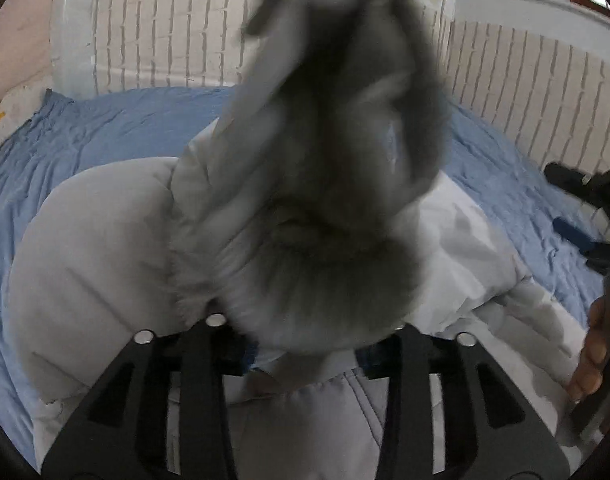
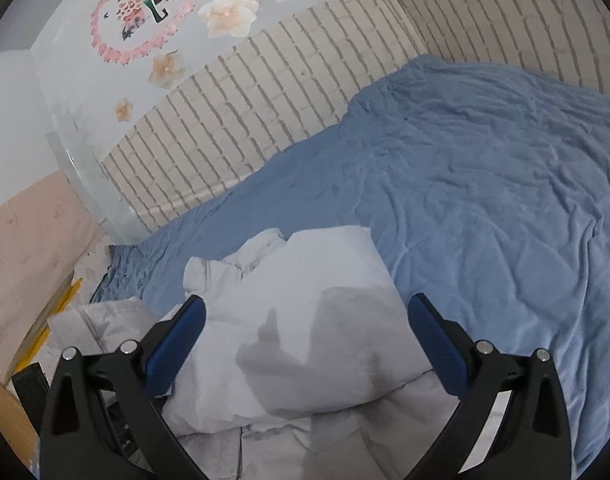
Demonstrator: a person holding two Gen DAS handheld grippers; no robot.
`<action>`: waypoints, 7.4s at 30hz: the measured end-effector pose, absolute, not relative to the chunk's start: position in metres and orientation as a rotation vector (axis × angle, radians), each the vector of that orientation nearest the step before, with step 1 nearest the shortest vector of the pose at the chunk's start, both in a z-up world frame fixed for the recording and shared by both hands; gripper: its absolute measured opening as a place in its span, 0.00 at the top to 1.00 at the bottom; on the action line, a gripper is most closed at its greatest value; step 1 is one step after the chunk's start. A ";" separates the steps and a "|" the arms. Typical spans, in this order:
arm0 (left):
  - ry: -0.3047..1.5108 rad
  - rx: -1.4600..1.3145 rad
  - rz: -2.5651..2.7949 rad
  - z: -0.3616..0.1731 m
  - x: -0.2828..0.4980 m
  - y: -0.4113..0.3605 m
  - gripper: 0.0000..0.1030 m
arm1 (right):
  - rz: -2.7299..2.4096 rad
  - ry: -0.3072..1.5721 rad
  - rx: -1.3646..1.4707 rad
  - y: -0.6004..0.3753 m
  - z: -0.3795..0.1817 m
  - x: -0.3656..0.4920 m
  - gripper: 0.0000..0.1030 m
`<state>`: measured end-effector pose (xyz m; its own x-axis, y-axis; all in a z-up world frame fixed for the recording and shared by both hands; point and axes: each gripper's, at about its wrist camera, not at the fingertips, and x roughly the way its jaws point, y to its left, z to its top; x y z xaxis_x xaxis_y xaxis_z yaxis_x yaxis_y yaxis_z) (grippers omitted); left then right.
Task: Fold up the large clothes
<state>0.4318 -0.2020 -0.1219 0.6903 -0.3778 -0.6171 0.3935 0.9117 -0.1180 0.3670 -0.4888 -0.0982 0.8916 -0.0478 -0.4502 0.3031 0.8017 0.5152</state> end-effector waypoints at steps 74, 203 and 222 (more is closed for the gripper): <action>0.766 -0.161 -0.103 -0.146 0.457 -0.086 0.03 | -0.327 0.733 0.018 -0.406 -0.124 0.453 0.01; 0.831 0.029 -0.101 -0.129 0.099 -0.047 0.81 | -0.420 0.575 0.424 -0.523 -0.126 -0.035 0.31; 0.838 0.075 -0.118 -0.148 0.111 -0.053 0.80 | -0.230 0.714 0.296 -0.482 -0.151 0.048 0.62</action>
<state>0.1109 -0.0533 -0.1483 0.6626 -0.0750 -0.7452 0.1343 0.9907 0.0198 0.0483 -0.4819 -0.1511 0.7336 -0.1054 -0.6714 0.3056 0.9336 0.1873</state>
